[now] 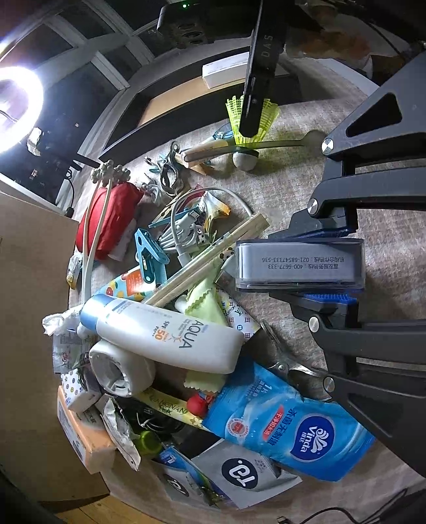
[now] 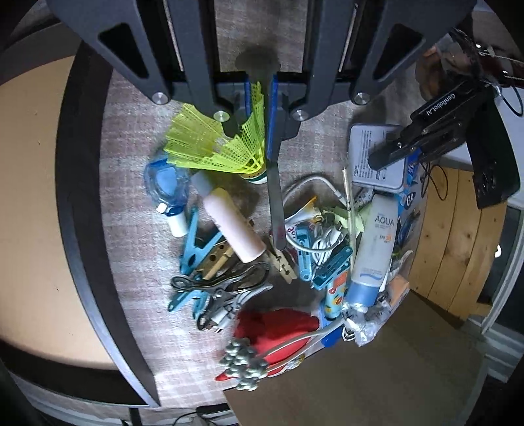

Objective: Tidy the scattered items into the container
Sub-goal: 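Carry both items to the tray and open both grippers to release them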

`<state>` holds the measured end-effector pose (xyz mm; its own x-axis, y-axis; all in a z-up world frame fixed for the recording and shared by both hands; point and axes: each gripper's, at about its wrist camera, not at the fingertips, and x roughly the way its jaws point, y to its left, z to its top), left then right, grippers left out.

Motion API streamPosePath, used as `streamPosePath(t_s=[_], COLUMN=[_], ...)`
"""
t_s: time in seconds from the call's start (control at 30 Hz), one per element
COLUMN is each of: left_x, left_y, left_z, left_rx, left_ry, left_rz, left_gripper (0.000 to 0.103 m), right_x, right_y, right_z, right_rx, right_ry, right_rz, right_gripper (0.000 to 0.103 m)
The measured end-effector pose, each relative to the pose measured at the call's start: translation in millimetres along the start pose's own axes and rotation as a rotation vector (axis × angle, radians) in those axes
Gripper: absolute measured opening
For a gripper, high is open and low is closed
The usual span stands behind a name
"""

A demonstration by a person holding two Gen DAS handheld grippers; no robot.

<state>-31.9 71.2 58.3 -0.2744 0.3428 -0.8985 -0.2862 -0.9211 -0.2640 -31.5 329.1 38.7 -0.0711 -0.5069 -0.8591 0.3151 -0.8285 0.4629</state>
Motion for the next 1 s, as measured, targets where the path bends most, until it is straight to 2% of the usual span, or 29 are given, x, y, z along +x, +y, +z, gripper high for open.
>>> streamPosePath(t_s=[0.13,0.4,0.53,0.67,1.0], left_x=[-3,-24,-35,-35,-5], left_y=[-4,-28,-63,-100,-218], left_z=[-2,7,18,29,57], left_rx=[-0.005,0.001,0.039,0.07,0.154], left_ry=[-0.002,-0.041,-0.07,-0.083,-0.089], left_rz=[0.004,-0.015,-0.015,-0.017,-0.039], left_gripper=[0.023,0.023,0.023,0.023,0.023], right_x=[-6,-38,-60,-87,-143], right_y=[-2,10,6,-7,-81], right_z=[-1,1,8,15,39], right_rx=[0.001,-0.041,-0.049,-0.07,-0.065], right_ry=[-0.02,-0.099,-0.139,-0.193,-0.257], right_rz=[0.009,0.014,0.01,-0.04,-0.158], right_gripper=[0.004,0.003,0.003,0.003,0.003])
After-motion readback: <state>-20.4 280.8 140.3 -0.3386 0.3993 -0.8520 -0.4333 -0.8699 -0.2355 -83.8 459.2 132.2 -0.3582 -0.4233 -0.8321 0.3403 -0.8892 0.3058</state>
